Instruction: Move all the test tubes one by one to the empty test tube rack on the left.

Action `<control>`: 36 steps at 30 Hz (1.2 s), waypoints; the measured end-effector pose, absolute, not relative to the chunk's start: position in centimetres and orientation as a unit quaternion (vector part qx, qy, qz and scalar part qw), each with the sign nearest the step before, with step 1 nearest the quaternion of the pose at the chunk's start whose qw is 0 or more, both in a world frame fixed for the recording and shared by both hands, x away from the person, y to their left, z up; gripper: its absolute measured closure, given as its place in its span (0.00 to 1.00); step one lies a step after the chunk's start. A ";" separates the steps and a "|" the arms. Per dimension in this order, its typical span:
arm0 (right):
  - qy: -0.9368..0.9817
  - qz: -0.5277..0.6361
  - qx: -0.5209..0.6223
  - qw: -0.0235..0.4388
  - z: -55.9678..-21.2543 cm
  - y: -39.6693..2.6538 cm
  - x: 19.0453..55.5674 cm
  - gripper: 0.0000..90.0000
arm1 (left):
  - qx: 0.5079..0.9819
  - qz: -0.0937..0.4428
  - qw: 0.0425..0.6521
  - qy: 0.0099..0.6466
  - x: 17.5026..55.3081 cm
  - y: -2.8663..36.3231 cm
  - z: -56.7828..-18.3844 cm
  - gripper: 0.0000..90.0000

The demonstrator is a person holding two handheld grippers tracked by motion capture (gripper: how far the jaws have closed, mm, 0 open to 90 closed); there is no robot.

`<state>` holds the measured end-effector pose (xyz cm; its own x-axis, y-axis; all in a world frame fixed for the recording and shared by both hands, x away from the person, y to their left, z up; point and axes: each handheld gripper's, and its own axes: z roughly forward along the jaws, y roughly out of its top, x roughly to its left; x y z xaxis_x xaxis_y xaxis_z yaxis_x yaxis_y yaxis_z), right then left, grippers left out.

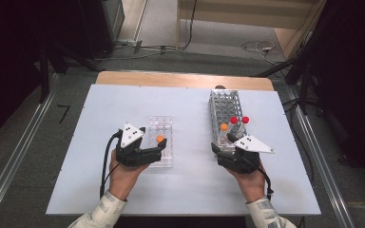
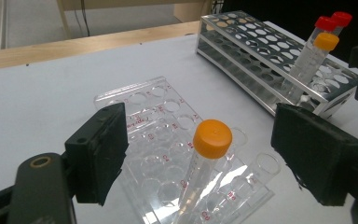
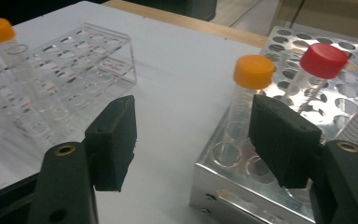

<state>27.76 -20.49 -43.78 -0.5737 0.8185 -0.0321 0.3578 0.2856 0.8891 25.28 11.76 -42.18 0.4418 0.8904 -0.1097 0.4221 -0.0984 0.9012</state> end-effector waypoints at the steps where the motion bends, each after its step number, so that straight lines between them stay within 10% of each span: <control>1: 0.759 0.455 0.389 0.256 -43.9 -20.6 28.0 0.36 | 0.700 0.243 0.482 0.468 25.3 11.8 -42.2 0.20; 36: 0.754 0.433 0.409 0.277 -45.7 -20.7 32.0 0.79 | 0.708 0.238 0.485 0.455 25.2 11.2 -42.3 0.17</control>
